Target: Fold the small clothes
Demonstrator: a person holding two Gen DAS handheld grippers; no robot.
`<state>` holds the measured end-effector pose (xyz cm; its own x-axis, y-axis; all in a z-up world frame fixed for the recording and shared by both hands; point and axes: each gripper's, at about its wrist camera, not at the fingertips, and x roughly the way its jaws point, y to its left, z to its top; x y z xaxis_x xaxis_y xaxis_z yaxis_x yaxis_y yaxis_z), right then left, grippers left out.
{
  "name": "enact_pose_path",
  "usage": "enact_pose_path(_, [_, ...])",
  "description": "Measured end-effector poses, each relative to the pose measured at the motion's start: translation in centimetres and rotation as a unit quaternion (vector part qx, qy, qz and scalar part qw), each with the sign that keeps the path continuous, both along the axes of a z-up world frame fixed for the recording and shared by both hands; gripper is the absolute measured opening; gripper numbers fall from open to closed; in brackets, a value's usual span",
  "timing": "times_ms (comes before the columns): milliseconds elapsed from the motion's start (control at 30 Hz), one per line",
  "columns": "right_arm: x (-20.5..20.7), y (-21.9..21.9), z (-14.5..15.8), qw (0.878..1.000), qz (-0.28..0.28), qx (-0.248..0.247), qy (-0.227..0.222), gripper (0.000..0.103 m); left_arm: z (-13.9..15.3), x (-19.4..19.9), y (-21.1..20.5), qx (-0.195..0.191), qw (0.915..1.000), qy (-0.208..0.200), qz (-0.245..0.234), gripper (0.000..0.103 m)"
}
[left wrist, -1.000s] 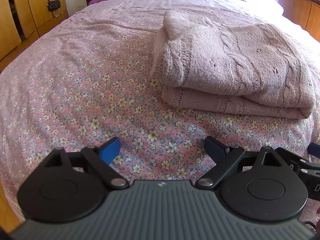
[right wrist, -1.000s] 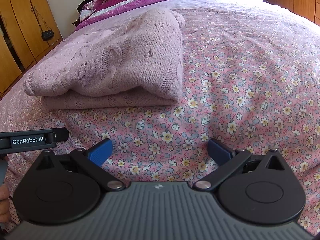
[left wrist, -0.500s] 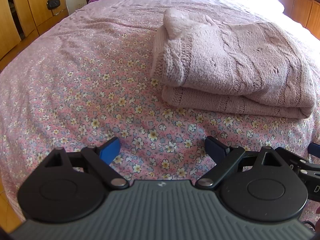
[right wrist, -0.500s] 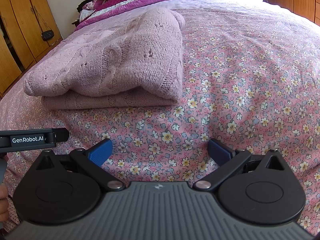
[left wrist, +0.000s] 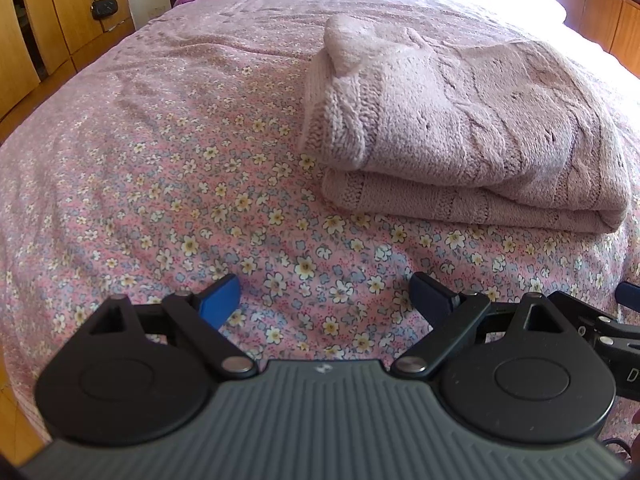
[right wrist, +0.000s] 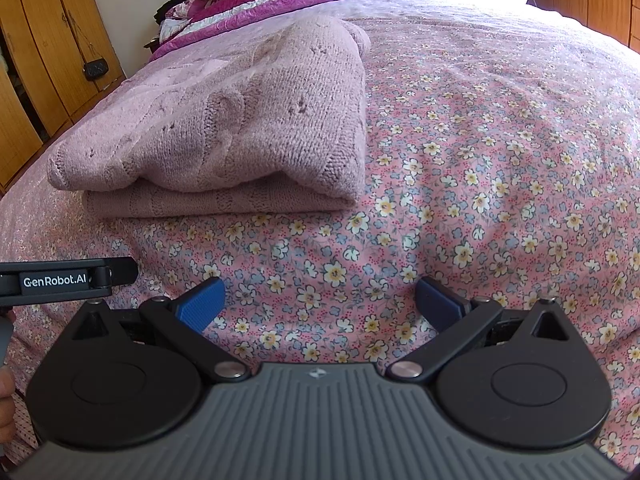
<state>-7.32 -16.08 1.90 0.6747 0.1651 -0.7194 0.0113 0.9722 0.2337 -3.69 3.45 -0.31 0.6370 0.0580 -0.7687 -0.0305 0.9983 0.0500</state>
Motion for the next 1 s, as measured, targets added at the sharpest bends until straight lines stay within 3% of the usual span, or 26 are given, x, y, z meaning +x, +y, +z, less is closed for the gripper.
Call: enact_pose_path(1000, [0.08, -0.03, -0.05, 1.0, 0.0, 0.002, -0.001, 0.103, -0.04, -0.07, -0.05, 0.002, 1.0, 0.002, 0.0, 0.093])
